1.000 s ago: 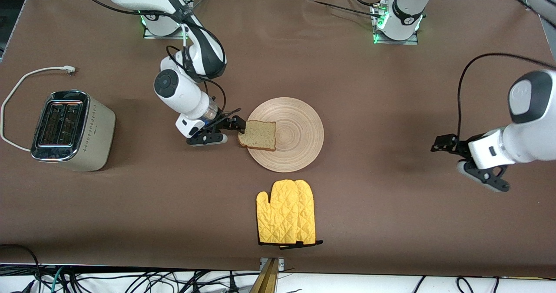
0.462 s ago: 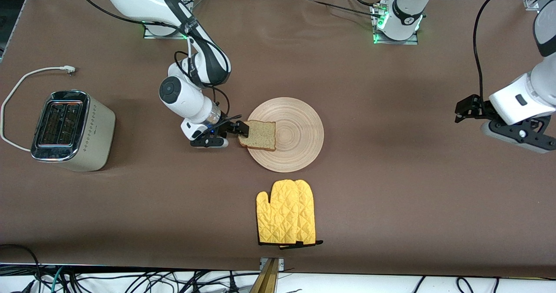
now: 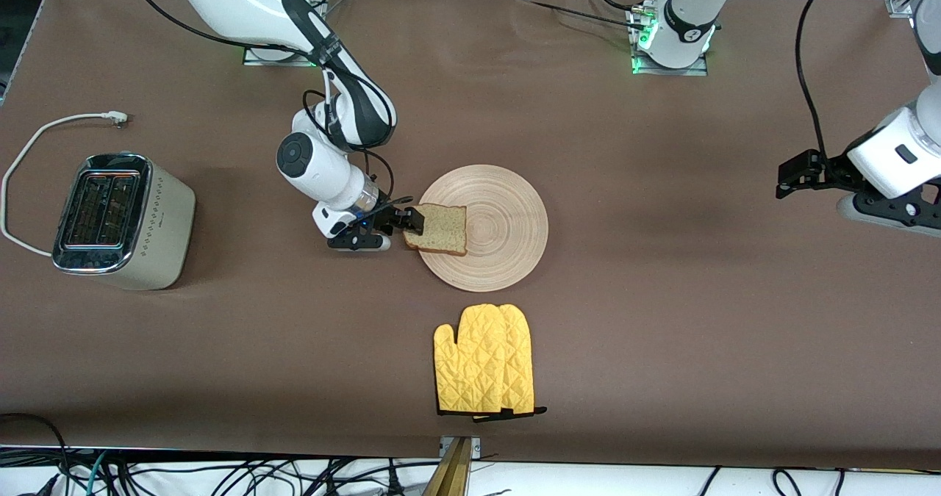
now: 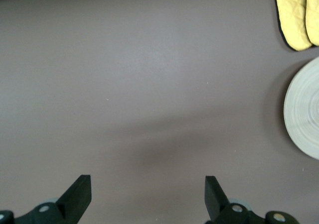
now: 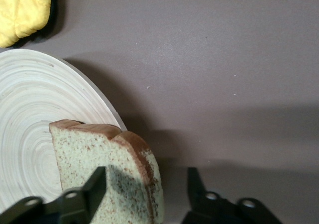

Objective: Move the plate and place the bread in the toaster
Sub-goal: 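Grasp the bread slice with the right gripper and lift it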

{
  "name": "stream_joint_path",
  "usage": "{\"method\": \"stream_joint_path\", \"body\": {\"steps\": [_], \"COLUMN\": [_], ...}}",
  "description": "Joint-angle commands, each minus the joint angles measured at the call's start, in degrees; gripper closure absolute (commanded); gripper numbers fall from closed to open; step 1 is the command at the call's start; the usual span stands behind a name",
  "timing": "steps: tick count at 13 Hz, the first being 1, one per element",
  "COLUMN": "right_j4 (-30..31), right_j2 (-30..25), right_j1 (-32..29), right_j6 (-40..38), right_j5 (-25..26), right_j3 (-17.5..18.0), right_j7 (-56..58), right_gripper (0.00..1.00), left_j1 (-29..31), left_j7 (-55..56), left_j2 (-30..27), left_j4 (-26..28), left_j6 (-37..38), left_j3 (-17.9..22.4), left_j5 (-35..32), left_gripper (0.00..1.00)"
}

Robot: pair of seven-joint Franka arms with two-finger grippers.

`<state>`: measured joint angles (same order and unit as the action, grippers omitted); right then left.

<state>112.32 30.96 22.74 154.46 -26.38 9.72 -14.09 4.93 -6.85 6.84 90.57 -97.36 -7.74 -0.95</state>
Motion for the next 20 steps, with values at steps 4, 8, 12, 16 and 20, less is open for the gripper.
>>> {"method": "stream_joint_path", "body": {"steps": [4,8,12,16,20], "right_j4": [-0.61,-0.61,-2.45,-6.23,-14.37], "right_j2": [0.33,0.33,-2.99,-10.91,-15.05], "right_j1": [-0.51,-0.33,-0.07,-0.16,-0.16], "right_j6": [0.49,0.14,-5.71,-25.66,-45.32], "right_j5": [-1.92,-1.83,-1.83,1.75,15.36], "right_j3": [1.18,1.18,1.01,-4.08,-9.88], "right_j7": [1.34,1.34,1.17,0.81,1.16], "right_gripper": [0.78,1.0,1.0,1.0,1.0], "left_j1": [-2.91,-2.99,-2.99,-2.82,-2.82], "left_j7": [3.25,3.07,2.63,2.37,2.46], "left_j2": [-9.92,-7.99,-7.55,-7.54,-7.54], "left_j4": [13.67,10.78,10.42,10.42,10.33], "left_j6": [-6.09,-4.95,-4.86,-4.68,-4.68], "left_j3": [2.29,1.85,1.85,1.85,1.85], "left_j5": [1.3,0.86,0.42,0.42,0.42], "left_gripper": [0.0,0.0,0.0,0.0,0.0]}}
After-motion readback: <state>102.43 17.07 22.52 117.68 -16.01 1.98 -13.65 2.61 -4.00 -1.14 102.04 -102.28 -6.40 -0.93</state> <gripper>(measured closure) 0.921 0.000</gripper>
